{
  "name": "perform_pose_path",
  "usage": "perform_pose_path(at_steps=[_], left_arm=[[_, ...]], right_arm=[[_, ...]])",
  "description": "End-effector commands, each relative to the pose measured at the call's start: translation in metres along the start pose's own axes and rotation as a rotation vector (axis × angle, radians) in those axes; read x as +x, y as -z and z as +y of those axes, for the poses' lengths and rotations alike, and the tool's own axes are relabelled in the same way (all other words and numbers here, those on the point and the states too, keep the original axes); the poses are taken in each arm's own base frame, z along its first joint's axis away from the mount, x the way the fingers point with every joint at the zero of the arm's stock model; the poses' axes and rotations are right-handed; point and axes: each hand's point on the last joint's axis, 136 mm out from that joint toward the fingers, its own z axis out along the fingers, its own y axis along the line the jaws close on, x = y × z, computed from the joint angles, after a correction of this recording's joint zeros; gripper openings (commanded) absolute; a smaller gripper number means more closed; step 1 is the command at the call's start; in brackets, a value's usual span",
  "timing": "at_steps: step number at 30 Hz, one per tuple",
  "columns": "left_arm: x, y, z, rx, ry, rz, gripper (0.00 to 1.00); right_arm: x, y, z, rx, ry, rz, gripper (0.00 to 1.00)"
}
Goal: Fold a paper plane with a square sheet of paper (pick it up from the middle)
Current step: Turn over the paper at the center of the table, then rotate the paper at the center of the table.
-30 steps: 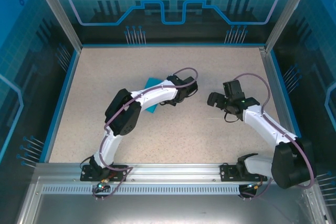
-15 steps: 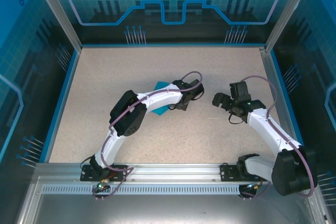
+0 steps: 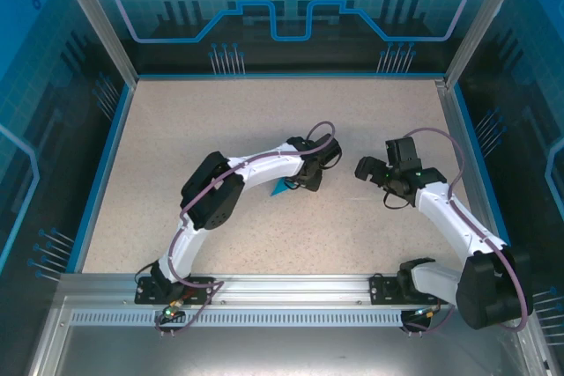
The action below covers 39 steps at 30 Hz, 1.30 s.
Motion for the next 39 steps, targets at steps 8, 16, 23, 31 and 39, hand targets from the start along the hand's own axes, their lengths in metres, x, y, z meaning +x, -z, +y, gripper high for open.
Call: perform_pose_path(at_steps=[8, 16, 23, 31, 39], left_arm=[[-0.027, 0.12, -0.009, 0.46, 0.176, -0.123, 0.8], [-0.02, 0.1, 0.09, 0.433, 0.499, -0.158, 0.98], [0.015, 0.064, 0.142, 0.328, 0.632, -0.111, 0.99], [0.04, 0.054, 0.166, 0.263, 0.714, -0.103, 0.98], [0.046, 0.059, 0.185, 0.209, 0.77, -0.145, 0.98]], right_arm=[[-0.02, 0.005, 0.037, -0.094, 0.061, 0.031, 0.99], [-0.012, -0.001, 0.133, -0.257, 0.251, 0.076, 0.95], [0.033, -0.042, 0.214, -0.352, 0.389, 0.228, 0.75], [0.091, -0.08, 0.27, -0.45, 0.474, 0.433, 0.65], [0.123, -0.099, 0.255, -0.418, 0.525, 0.535, 0.61]])
